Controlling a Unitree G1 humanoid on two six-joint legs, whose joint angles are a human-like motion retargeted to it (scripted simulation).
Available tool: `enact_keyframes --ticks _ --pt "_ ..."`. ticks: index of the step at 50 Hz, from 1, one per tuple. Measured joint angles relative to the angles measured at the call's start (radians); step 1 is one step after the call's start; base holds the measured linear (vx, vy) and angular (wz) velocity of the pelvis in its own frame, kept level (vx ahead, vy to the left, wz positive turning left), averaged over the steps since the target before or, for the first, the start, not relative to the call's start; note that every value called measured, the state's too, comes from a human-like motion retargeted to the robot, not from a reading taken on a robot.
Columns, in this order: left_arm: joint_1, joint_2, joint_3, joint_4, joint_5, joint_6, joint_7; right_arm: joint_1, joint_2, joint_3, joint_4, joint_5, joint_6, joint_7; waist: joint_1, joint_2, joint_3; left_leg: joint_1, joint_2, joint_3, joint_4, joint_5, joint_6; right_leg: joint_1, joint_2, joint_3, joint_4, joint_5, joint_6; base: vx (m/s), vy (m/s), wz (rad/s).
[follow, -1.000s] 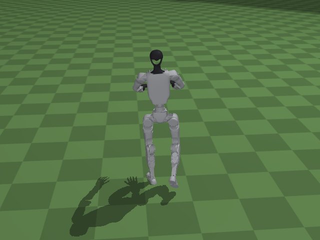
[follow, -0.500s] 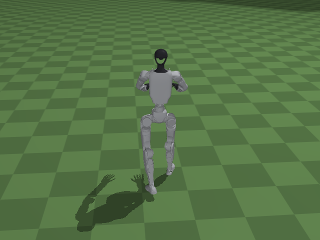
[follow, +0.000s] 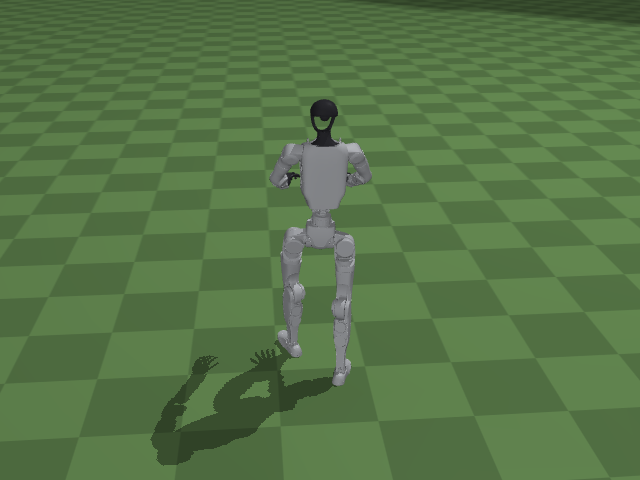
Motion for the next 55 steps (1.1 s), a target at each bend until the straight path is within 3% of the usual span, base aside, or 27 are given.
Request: enact_keyframes --ticks 3,5,8,12,17,22,26,30,37,40,43,46,52,55 --pt "0.007 0.026 0.004 -0.016 0.005 -0.011 0.001 -0.011 0.010 0.003 -0.001 -0.001 -0.011 -0.003 0.005 0.008 0.009 0.013 -0.003 0.005 -0.162 0.025 -0.071 0.052 0.017 0.012 0.004 -0.019 0.011 0.58 0.09 -0.37" --pt "0.013 0.045 0.008 -0.028 0.015 -0.013 0.001 -0.011 0.012 0.003 -0.006 -0.004 -0.015 -0.005 0.011 0.003 0.008 0.013 -0.003 -0.012 -0.177 0.018 -0.086 0.079 0.017 0.021 0.013 -0.025 0.012 0.62 0.12 -0.35" --pt "0.026 0.071 0.008 -0.039 0.035 -0.014 -0.004 0.011 0.010 0.002 -0.016 -0.013 -0.015 -0.004 0.028 -0.008 -0.007 0.041 -0.010 -0.051 -0.146 -0.006 -0.054 0.111 0.012 0.040 0.050 -0.018 0.001 0.67 0.15 -0.36" --pt "0.049 0.093 0.001 -0.025 0.087 -0.029 -0.024 0.060 0.019 0.003 -0.015 -0.015 -0.043 -0.010 0.028 -0.012 -0.043 0.065 0.030 -0.068 0.008 -0.144 -0.007 0.115 0.011 0.052 0.201 0.048 -0.025 0.70 0.19 -0.14" --pt "0.045 0.111 -0.019 0.011 0.118 -0.004 -0.025 0.100 0.026 -0.014 0.001 -0.031 -0.034 0.006 0.014 -0.039 -0.077 0.140 0.024 -0.055 0.042 -0.186 0.081 -0.088 -0.056 0.057 0.667 0.240 -0.066 0.62 0.22 -0.02" --pt "0.018 0.112 -0.040 0.052 0.138 0.012 -0.027 0.101 0.010 -0.008 -0.013 -0.006 -0.053 0.010 -0.062 -0.026 -0.084 0.175 0.037 -0.095 0.086 -0.225 0.029 -0.284 -0.072 0.011 0.894 0.158 -0.087 0.50 0.18 0.42" --pt "-0.014 0.098 -0.046 0.074 0.131 0.011 -0.023 0.068 -0.016 0.000 -0.028 0.004 -0.067 0.011 -0.151 0.012 -0.054 0.200 0.057 -0.145 0.115 -0.244 -0.023 -0.363 -0.075 -0.094 0.798 0.093 -0.108 0.44 0.10 0.71" --pt "-0.052 0.087 -0.051 0.077 0.102 0.011 -0.023 0.027 -0.029 -0.001 -0.027 0.016 -0.060 0.009 -0.217 0.021 -0.018 0.241 0.042 -0.175 0.114 -0.267 -0.040 -0.398 -0.065 -0.174 0.508 0.082 -0.095 0.43 0.02 0.54" --pt "-0.135 0.052 -0.067 0.103 0.047 0.008 -0.031 -0.024 -0.029 -0.004 -0.001 0.003 -0.009 0.011 -0.271 -0.047 0.036 0.360 -0.060 -0.215 0.109 -0.321 -0.032 -0.353 -0.048 -0.164 -0.182 0.256 0.046 0.49 -0.05 0.41" --pt "-0.161 0.029 -0.065 0.135 0.050 0.011 -0.034 -0.038 -0.024 -0.004 0.013 -0.017 0.003 0.020 -0.275 -0.041 0.034 0.403 -0.057 -0.220 0.115 -0.331 -0.028 -0.358 -0.037 -0.140 -0.210 0.269 0.077 0.57 -0.10 0.11" --pt "-0.162 0.006 -0.058 0.161 0.054 0.015 -0.031 -0.040 -0.023 -0.009 0.022 -0.030 0.005 0.027 -0.284 -0.035 0.010 0.425 -0.061 -0.230 0.151 -0.320 -0.017 -0.324 -0.039 -0.107 -0.210 0.345 0.058 0.63 -0.13 0.16" --pt "-0.141 -0.009 -0.049 0.182 0.083 0.002 -0.026 -0.025 -0.015 -0.015 0.023 -0.060 -0.019 0.036 -0.294 -0.034 -0.029 0.429 -0.062 -0.235 0.227 -0.277 0.001 -0.322 -0.072 -0.109 -0.111 0.302 0.095 0.68 -0.16 0.12" --pt "-0.107 -0.005 -0.069 0.180 0.102 0.017 -0.013 -0.006 -0.026 0.003 -0.003 -0.107 -0.014 0.040 -0.278 -0.019 -0.066 0.261 0.018 -0.213 0.686 -0.052 0.072 -0.262 -0.087 -0.088 0.007 0.164 0.040 0.64 -0.21 -0.02" --pt "-0.121 0.004 -0.080 0.166 0.086 0.033 -0.003 -0.018 -0.050 0.016 -0.020 -0.105 0.003 0.032 -0.249 -0.004 -0.061 0.118 0.077 -0.202 0.939 -0.014 0.111 -0.185 -0.052 -0.080 -0.065 0.150 -0.023 0.56 -0.20 -0.15"
